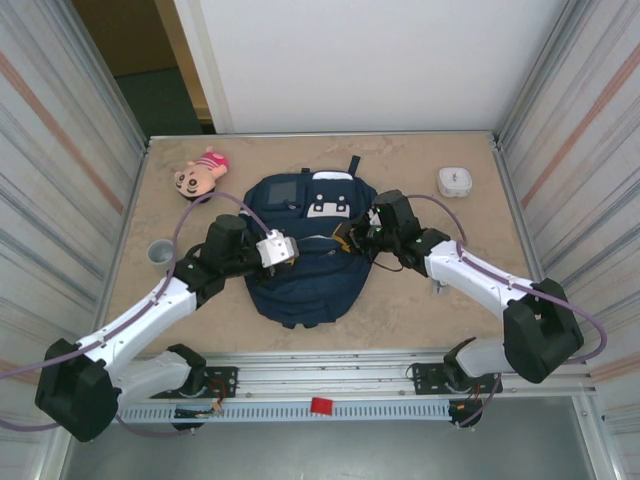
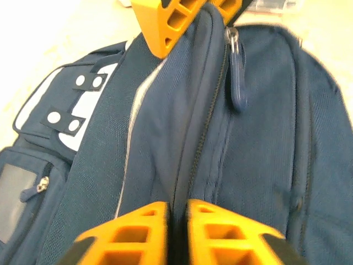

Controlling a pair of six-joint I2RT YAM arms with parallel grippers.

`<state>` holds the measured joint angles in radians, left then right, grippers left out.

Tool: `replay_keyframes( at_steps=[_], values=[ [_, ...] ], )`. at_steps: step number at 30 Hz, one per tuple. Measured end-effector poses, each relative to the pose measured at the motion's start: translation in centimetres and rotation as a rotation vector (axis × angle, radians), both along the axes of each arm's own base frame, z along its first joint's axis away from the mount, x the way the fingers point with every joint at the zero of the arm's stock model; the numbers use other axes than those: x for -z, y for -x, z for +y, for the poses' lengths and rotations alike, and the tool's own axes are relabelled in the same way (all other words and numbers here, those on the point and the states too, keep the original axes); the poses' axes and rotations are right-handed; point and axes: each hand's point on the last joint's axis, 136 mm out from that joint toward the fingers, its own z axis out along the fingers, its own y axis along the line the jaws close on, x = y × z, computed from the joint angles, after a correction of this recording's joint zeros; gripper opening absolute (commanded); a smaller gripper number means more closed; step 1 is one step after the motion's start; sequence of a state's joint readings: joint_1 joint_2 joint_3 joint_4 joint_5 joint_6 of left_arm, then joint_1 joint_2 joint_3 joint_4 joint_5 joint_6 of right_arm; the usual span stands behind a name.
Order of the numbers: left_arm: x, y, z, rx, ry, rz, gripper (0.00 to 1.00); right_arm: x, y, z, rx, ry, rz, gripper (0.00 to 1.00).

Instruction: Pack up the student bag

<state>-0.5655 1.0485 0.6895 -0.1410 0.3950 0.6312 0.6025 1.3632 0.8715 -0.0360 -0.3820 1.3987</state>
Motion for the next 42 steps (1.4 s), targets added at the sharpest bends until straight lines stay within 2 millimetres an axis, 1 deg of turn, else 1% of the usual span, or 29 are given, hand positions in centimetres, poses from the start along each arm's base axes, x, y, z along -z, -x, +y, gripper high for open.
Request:
replay_keyframes(
  at_steps=[2, 6, 8, 9, 12, 16, 18, 22, 25, 27, 30, 32, 33, 34, 37, 39, 42],
  values=[
    [-1.4, 1.1, -0.7, -0.008, 0.053, 0.027, 0.36, 0.0, 0.0, 0.1, 0.014, -0.001, -0.012, 0.06],
    [-5.4, 3.9, -2.5, -0.050, 0.196, 0.102, 0.42, -0.1, -0.1, 0.4, 0.024, -0.005, -0.029, 0.05],
    [-6.7, 5.0, -3.0, -0.107, 0.275, 0.189, 0.44, -0.3, -0.2, 0.5, 0.024, -0.009, -0.038, 0.04],
    [-7.0, 5.3, -3.0, -0.148, 0.308, 0.239, 0.45, -0.3, -0.1, 0.6, 0.025, -0.008, -0.041, 0.04],
    [-6.1, 5.1, -2.5, -0.327, 0.388, 0.433, 0.50, -0.3, -0.1, 0.8, 0.026, -0.004, -0.048, 0.04],
    [-3.5, 4.3, -1.7, -0.549, 0.430, 0.637, 0.55, -0.3, 0.1, 0.9, 0.020, 0.003, -0.056, 0.03],
    [-2.4, 4.0, -1.8, -0.611, 0.438, 0.706, 0.57, -0.3, 0.1, 1.0, 0.018, 0.007, -0.062, 0.02],
    [-0.5, 3.6, -2.6, -0.685, 0.433, 0.809, 0.60, -0.3, 0.2, 1.2, 0.017, 0.014, -0.068, 0.02],
    [0.7, 3.3, -3.2, -0.719, 0.415, 0.856, 0.62, -0.3, 0.3, 1.3, 0.016, 0.015, -0.068, 0.02],
    [1.0, 3.1, -3.6, -0.730, 0.411, 0.870, 0.62, -0.3, 0.4, 1.4, 0.015, 0.017, -0.070, 0.02],
    [0.9, 2.6, -4.2, -0.733, 0.419, 0.875, 0.62, -0.4, 0.4, 1.5, 0.017, 0.021, -0.074, 0.02],
    [0.5, 2.4, -4.6, -0.729, 0.423, 0.870, 0.58, -0.7, 0.4, 1.6, 0.019, 0.023, -0.077, 0.01],
    [0.3, 2.3, -4.9, -0.725, 0.425, 0.865, 0.53, -0.8, 0.3, 1.6, 0.020, 0.022, -0.079, 0.00],
    [0.0, 2.2, -5.1, -0.717, 0.426, 0.858, 0.50, -0.8, 0.3, 1.7, 0.019, 0.021, -0.081, 0.00],
    [-0.9, 2.2, -6.2, -0.681, 0.434, 0.828, 0.48, -0.9, 0.4, 1.9, 0.013, 0.016, -0.085, 0.00],
    [-0.9, 2.3, -6.9, -0.662, 0.425, 0.814, 0.45, -0.8, 0.5, 2.1, 0.007, 0.017, -0.083, 0.00],
    [-0.3, 2.2, -7.6, -0.659, 0.398, 0.805, 0.35, -0.8, 0.6, 2.4, 0.002, 0.018, -0.083, 0.00]
  ],
)
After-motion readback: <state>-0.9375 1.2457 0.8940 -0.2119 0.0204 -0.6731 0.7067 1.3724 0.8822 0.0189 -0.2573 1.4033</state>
